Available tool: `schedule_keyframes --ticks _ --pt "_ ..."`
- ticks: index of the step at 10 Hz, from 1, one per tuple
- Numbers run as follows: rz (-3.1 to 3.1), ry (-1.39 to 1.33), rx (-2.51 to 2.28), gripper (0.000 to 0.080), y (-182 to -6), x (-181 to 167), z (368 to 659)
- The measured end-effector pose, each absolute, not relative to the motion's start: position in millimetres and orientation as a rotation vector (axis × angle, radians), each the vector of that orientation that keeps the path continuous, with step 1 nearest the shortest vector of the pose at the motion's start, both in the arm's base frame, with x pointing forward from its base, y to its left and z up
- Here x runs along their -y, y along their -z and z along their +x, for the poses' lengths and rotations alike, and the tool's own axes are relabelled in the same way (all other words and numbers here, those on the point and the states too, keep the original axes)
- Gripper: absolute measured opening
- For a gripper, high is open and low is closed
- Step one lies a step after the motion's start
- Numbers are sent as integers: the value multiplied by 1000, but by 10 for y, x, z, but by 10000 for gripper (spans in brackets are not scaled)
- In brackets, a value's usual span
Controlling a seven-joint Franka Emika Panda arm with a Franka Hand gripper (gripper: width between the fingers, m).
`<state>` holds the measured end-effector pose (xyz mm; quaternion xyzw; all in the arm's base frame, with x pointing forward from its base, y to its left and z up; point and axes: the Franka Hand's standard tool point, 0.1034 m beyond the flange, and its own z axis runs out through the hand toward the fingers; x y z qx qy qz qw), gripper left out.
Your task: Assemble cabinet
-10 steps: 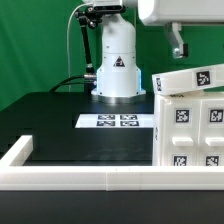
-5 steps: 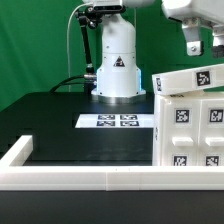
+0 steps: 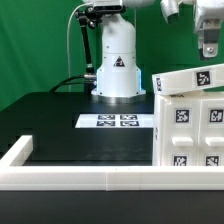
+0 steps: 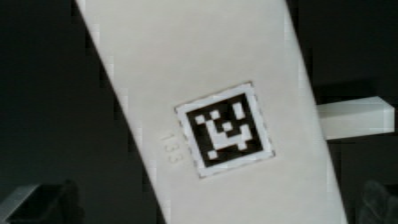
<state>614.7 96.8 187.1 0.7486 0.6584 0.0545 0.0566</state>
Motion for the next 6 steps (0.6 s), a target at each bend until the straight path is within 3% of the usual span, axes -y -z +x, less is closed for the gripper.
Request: schedule_keyframes --ticks 6 --pt "2155 -106 -2123 796 -1667 -954 6107"
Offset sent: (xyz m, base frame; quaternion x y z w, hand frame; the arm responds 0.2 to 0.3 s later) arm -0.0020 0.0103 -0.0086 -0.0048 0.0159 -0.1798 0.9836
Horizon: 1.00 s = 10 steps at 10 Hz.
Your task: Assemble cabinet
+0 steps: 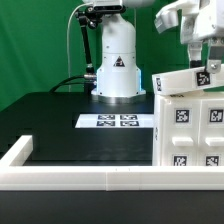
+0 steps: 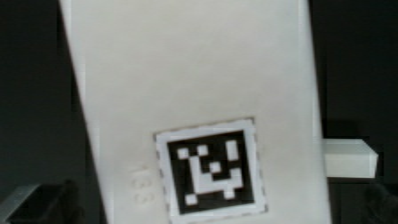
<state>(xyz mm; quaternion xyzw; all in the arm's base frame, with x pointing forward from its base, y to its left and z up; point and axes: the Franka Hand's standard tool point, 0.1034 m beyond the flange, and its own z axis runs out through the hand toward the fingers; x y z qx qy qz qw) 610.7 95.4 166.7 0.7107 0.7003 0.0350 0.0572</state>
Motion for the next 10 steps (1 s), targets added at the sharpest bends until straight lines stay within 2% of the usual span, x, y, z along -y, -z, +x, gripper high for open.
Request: schedule_keyframes --ticks 3,5,10 --pt "2193 -104 -2086 796 -1559 -956 6109" --pt "2209 -103 -2071 561 -1551 -956 6108" --pt "2281 -105 -1993 561 -1545 -860 6121"
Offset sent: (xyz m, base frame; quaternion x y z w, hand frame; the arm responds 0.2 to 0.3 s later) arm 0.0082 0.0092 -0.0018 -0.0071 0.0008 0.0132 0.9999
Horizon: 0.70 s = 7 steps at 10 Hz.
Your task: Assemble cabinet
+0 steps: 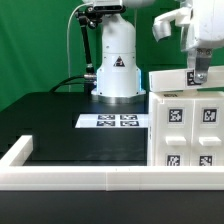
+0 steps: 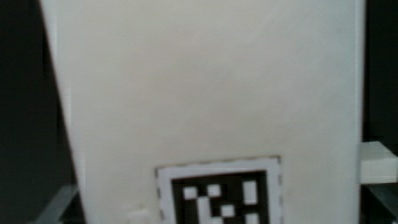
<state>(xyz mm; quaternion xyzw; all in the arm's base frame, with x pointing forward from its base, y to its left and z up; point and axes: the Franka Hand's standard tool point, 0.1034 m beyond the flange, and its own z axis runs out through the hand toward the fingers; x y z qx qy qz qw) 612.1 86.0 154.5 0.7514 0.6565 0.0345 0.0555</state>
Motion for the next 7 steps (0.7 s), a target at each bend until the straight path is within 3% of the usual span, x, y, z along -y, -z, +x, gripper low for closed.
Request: schedule_keyframes --ticks 7 --pt "2776 -177 -1259 563 -1545 -842 6138"
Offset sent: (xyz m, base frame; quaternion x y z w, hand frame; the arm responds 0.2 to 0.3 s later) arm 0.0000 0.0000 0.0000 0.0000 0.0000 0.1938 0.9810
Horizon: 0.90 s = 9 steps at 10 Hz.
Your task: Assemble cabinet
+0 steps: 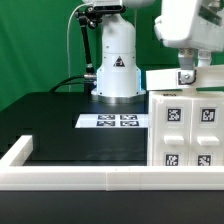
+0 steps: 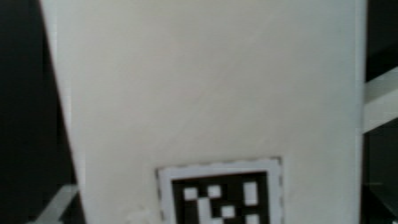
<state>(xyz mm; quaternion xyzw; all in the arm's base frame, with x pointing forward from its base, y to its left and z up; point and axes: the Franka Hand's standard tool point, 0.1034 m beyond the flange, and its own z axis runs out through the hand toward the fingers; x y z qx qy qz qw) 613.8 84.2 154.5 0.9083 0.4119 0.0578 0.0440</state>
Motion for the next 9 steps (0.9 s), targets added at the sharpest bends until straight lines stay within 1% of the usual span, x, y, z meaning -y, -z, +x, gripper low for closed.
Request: schedule_keyframes --ticks 2,9 --pt "2883 -198 -1013 563 -1537 -851 6158" --pt "3060 -261 -421 563 -1523 -844 6211"
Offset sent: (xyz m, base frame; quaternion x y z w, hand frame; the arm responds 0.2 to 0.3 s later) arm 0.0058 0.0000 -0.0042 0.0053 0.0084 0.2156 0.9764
